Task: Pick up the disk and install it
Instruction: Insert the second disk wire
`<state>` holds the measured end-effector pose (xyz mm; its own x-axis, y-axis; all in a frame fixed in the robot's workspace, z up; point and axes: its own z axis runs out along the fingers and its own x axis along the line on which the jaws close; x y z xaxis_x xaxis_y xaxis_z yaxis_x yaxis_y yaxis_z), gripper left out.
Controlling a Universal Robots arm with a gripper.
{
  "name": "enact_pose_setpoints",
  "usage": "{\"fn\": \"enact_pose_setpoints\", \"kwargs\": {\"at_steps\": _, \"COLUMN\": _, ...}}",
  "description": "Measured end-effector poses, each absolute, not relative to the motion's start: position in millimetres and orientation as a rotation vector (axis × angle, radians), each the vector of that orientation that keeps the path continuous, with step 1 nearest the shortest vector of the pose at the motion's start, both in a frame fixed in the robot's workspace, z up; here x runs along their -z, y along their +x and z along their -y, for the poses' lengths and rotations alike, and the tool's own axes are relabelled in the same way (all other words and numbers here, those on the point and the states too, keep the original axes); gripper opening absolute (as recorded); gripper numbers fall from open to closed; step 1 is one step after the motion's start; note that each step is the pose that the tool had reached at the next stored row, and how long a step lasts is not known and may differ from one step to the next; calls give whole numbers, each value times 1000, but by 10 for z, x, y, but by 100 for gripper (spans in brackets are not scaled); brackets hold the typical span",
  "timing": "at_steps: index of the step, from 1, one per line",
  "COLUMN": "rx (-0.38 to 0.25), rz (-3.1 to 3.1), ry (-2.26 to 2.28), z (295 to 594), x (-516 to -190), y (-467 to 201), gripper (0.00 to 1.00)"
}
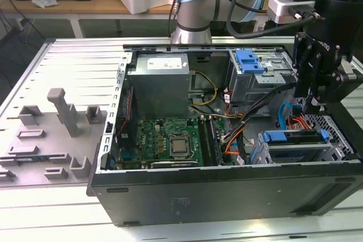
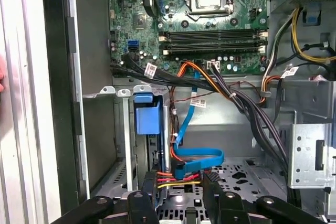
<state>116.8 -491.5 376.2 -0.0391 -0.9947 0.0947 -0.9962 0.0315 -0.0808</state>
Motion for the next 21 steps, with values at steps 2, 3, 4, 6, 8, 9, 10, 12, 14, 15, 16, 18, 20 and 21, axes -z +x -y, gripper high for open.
{"fn": "enact_pose_setpoints", "kwargs": {"at_steps": 2, "rx": -195, "rz": 2247, "ry": 2169, "z": 4899, "x": -3699, "y": 1106, "gripper": 48}}
{"fn": "enact_pose_setpoints", "kwargs": {"at_steps": 3, "rx": -195, "rz": 2247, "ry": 2169, "z": 4898, "x": -3695, "y": 1105, "gripper": 48}}
{"fn": "enact_pose_setpoints", "kwargs": {"at_steps": 4, "rx": -196, "rz": 2247, "ry": 2168, "z": 4898, "x": -3689, "y": 1094, "gripper": 48}}
{"fn": "enact_pose_setpoints", "kwargs": {"at_steps": 6, "rx": -198, "rz": 2245, "ry": 2167, "z": 4898, "x": -3666, "y": 1052, "gripper": 48}}
{"fn": "enact_pose_setpoints", "kwargs": {"at_steps": 8, "rx": -198, "rz": 2244, "ry": 2167, "z": 4898, "x": -3661, "y": 1052, "gripper": 48}}
{"fn": "enact_pose_setpoints", "kwargs": {"at_steps": 9, "rx": -198, "rz": 2244, "ry": 2167, "z": 4897, "x": -3661, "y": 1053, "gripper": 48}}
{"fn": "enact_pose_setpoints", "kwargs": {"at_steps": 10, "rx": -198, "rz": 2244, "ry": 2167, "z": 4898, "x": -3661, "y": 1053, "gripper": 48}}
{"fn": "enact_pose_setpoints", "kwargs": {"at_steps": 12, "rx": -198, "rz": 2244, "ry": 2167, "z": 4897, "x": -3660, "y": 1061, "gripper": 48}}
{"fn": "enact_pose_setpoints", "kwargs": {"at_steps": 14, "rx": -192, "rz": 2242, "ry": 2164, "z": 4897, "x": -3660, "y": 1085, "gripper": 48}}
{"fn": "enact_pose_setpoints", "kwargs": {"at_steps": 15, "rx": -192, "rz": 2242, "ry": 2163, "z": 4897, "x": -3659, "y": 1085, "gripper": 48}}
{"fn": "enact_pose_setpoints", "kwargs": {"at_steps": 16, "rx": -192, "rz": 2242, "ry": 2163, "z": 4896, "x": -3659, "y": 1085, "gripper": 48}}
{"fn": "enact_pose_setpoints", "kwargs": {"at_steps": 18, "rx": -195, "rz": 2241, "ry": 2161, "z": 4858, "x": -3657, "y": 1085, "gripper": 48}}
{"fn": "enact_pose_setpoints", "kwargs": {"at_steps": 20, "rx": -205, "rz": 2235, "ry": 2156, "z": 4803, "x": -3652, "y": 1085, "gripper": 48}}
{"fn": "enact_pose_setpoints", "kwargs": {"at_steps": 21, "rx": -209, "rz": 2233, "ry": 2155, "z": 4799, "x": -3649, "y": 1085, "gripper": 48}}
